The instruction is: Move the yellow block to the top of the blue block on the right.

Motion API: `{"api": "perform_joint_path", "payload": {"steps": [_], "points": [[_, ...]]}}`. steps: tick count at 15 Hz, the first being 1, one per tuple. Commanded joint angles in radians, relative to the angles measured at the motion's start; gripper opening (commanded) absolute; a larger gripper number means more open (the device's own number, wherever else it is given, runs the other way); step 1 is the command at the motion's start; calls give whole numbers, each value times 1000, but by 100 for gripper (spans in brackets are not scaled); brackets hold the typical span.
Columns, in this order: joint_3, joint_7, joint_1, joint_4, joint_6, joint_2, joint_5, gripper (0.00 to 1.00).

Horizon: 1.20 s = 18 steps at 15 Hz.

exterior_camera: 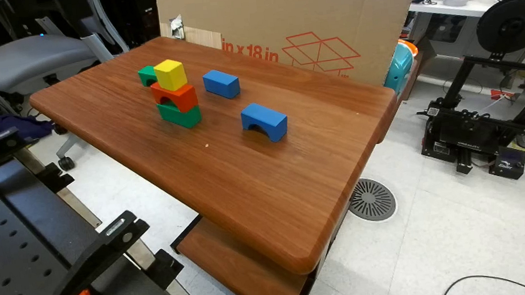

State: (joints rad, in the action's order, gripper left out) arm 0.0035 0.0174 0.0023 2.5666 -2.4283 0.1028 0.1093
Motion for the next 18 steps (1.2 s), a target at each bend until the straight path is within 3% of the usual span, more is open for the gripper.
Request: {"api": "perform_joint_path", "payload": {"steps": [1,10,18], "points": [[-13,52,-13,-93,-8,-119,25,100],[-12,163,-32,-269,5,-342,-43,100],[-3,140,-20,-362,-5,-450,-34,100]]}}
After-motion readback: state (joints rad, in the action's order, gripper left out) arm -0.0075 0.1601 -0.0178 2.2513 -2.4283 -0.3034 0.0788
